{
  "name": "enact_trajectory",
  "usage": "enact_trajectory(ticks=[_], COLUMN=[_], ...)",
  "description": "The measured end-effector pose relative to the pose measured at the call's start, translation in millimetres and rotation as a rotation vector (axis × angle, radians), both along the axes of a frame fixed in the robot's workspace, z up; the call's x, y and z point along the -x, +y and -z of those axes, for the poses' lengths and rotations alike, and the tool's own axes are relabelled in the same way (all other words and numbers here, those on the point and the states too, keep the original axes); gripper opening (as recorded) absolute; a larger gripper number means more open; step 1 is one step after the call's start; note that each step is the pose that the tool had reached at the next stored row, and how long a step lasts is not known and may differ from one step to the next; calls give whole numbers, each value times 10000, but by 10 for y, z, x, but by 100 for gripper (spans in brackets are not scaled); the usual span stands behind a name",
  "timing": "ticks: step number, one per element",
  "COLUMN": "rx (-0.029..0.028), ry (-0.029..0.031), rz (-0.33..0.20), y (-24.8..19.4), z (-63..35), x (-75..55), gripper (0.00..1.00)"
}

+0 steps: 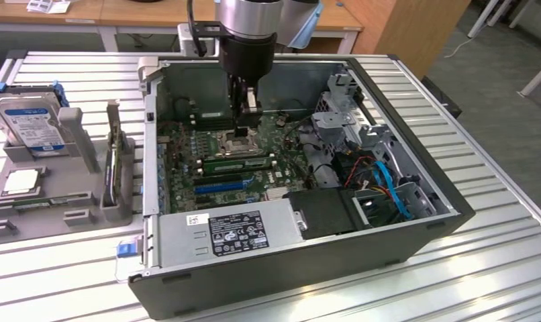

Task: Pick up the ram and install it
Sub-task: 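Insert the ram into the slot, then press down the ram until it locks into place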

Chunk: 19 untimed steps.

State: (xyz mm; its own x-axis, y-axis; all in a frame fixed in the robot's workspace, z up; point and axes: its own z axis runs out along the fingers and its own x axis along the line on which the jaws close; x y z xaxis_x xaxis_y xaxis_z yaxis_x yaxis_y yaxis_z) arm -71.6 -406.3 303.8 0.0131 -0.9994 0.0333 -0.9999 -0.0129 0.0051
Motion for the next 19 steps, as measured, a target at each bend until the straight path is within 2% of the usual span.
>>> enact_trajectory(ticks=[7,8,10,19], rx=[1,1,1,1], ry=[1,1,0,0], rz=[1,0,1,1], y=[0,0,0,0], z=[0,-1,0,0], x=[0,0,0,0], gripper=[27,25,13,11])
